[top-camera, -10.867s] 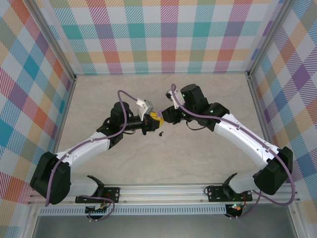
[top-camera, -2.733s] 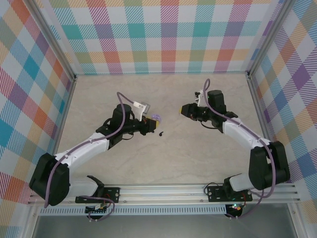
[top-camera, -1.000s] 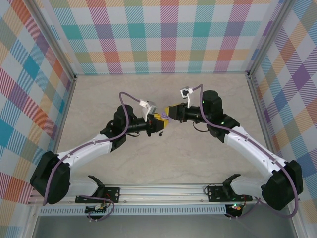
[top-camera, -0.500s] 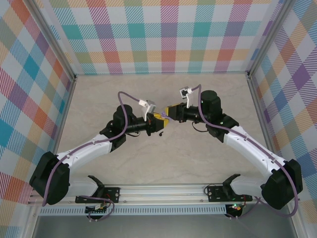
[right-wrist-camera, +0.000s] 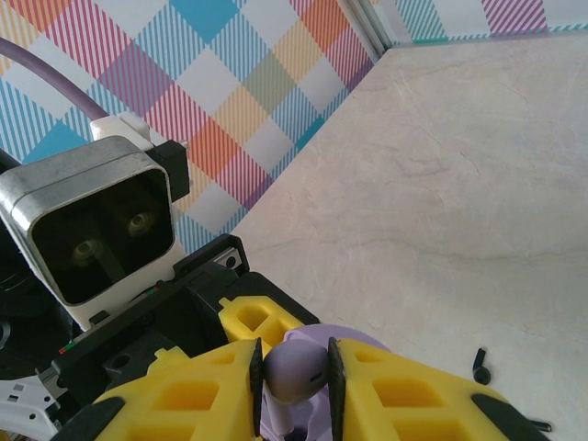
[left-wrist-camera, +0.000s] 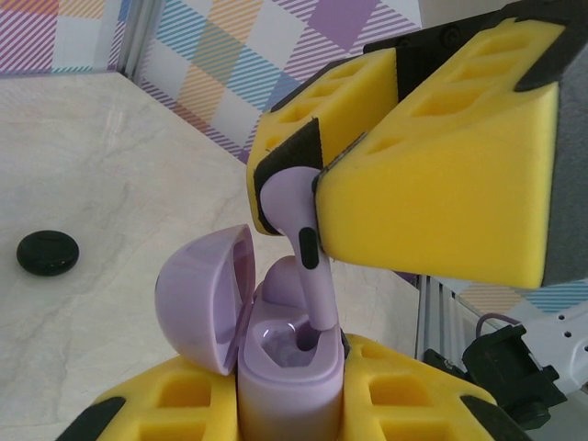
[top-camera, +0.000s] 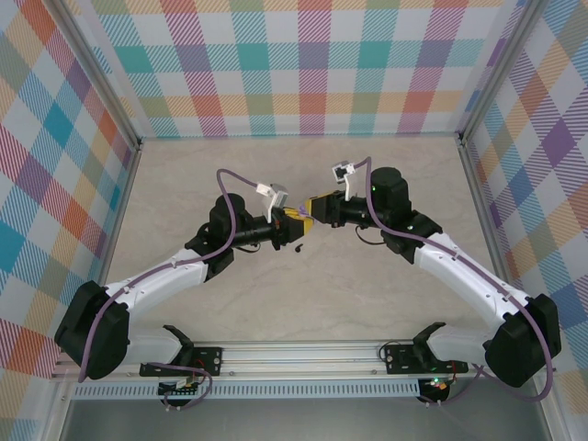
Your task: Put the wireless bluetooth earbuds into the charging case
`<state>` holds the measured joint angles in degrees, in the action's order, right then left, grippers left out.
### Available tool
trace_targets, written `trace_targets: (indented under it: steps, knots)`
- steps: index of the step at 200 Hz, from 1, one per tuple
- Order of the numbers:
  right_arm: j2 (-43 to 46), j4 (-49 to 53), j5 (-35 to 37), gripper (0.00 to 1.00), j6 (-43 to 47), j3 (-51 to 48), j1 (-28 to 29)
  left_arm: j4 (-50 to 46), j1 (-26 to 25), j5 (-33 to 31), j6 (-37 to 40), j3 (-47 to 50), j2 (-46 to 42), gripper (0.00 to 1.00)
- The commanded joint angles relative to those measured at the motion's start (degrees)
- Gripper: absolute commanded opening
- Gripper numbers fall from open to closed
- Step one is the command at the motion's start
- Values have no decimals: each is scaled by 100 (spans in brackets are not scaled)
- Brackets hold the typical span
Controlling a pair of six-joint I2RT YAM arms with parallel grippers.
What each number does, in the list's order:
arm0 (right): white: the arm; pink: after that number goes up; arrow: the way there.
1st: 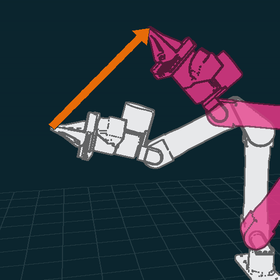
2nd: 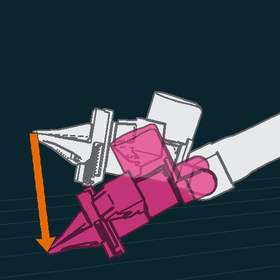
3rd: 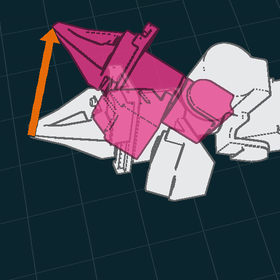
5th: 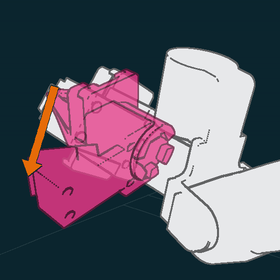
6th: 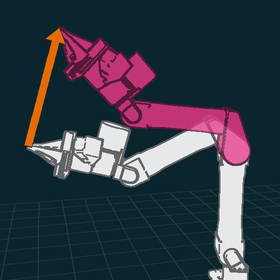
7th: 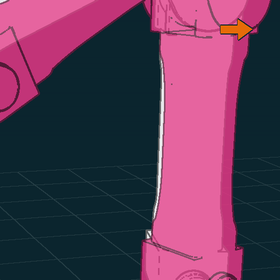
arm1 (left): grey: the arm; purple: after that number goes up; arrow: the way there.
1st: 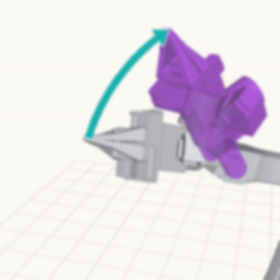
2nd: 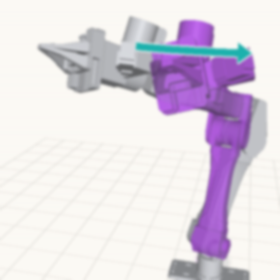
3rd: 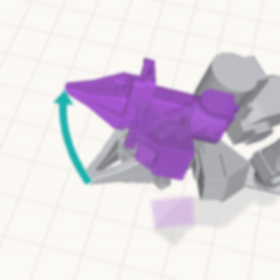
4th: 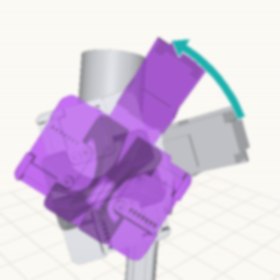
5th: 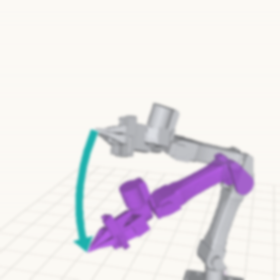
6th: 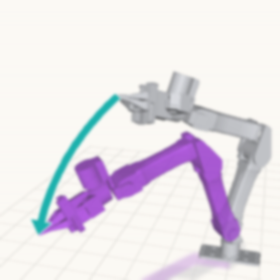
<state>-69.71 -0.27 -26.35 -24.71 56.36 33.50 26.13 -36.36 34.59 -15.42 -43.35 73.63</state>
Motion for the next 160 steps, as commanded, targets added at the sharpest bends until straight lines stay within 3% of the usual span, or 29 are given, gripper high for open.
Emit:
trace_targets:
  steps: [1,160]
  knots:
    - [-60,33,6,27,150,158,43,287,-95,-97,-73,-189,-94,22]
    - [-218,27,98,27,168,336,125,212,-99,-39,-152,-257,21,21]
